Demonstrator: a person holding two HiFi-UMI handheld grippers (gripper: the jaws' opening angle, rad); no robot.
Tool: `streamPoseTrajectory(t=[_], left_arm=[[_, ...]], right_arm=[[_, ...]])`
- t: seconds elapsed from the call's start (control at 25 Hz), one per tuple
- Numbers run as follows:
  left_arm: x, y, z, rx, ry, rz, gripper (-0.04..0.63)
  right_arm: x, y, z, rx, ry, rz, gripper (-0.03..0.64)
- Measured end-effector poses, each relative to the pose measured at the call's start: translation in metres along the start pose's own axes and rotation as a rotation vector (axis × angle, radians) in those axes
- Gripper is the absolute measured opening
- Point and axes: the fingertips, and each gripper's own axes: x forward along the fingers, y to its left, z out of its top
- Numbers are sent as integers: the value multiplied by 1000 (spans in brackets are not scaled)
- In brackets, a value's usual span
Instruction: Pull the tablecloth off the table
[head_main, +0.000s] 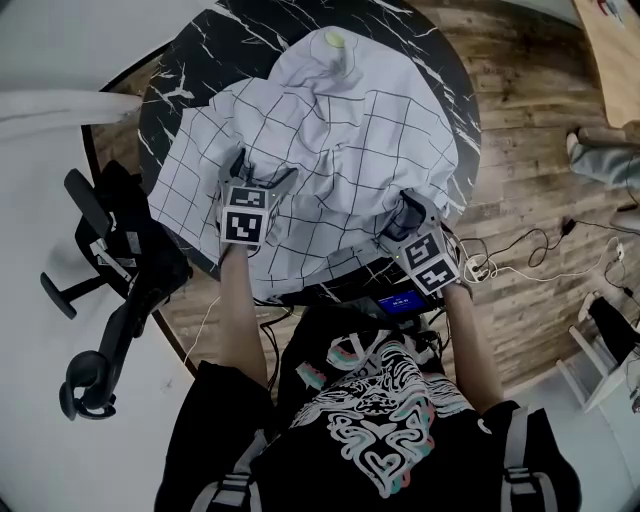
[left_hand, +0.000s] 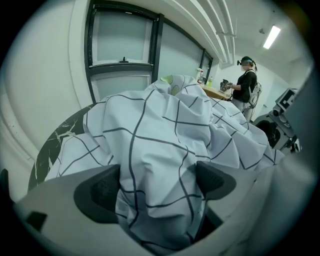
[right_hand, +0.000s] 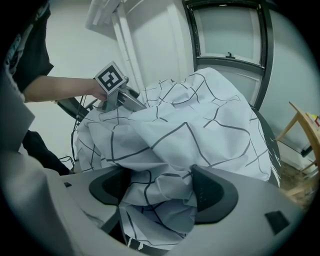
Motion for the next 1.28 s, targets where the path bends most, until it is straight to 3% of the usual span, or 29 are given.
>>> streamPoseTrajectory(t=[1.28], left_arm=[[8, -3, -5, -67, -44, -42, 463]], right_arm=[[23, -5, -10, 20, 104, -15, 377]])
